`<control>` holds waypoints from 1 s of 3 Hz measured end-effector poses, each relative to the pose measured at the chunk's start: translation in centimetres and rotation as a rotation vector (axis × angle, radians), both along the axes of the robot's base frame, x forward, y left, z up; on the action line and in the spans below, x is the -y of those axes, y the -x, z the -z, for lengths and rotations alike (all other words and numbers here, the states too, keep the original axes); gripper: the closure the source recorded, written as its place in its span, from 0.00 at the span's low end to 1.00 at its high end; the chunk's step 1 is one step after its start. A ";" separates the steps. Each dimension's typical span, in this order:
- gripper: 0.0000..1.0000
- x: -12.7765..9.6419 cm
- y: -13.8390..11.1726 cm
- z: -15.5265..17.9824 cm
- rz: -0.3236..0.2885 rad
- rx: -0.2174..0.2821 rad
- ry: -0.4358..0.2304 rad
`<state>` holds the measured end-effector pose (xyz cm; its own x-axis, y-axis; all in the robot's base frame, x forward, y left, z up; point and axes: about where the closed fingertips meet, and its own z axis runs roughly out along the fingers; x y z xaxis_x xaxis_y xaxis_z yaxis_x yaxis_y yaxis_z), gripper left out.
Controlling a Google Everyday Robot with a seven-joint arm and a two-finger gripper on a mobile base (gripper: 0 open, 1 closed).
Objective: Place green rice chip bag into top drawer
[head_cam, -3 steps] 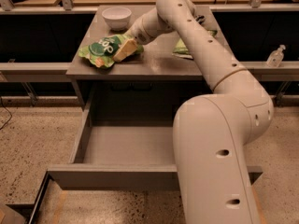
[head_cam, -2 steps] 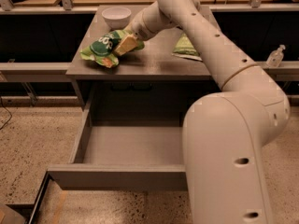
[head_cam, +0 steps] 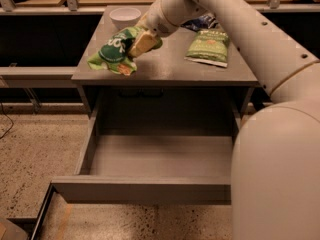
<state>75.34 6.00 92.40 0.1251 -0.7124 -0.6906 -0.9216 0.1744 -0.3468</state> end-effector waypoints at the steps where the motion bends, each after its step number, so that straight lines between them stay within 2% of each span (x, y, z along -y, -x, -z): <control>1: 1.00 1.5 3.3 0.9 -0.062 -0.043 0.027; 2: 1.00 4.1 7.4 3.2 -0.097 -0.129 0.012; 3: 1.00 7.4 10.7 6.6 -0.075 -0.251 -0.016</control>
Offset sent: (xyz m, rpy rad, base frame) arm -0.1339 -0.0991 -0.0732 0.0042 0.2706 0.1122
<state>64.68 -1.40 85.81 0.0005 -0.6963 -0.7178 -0.9889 0.1061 -0.1037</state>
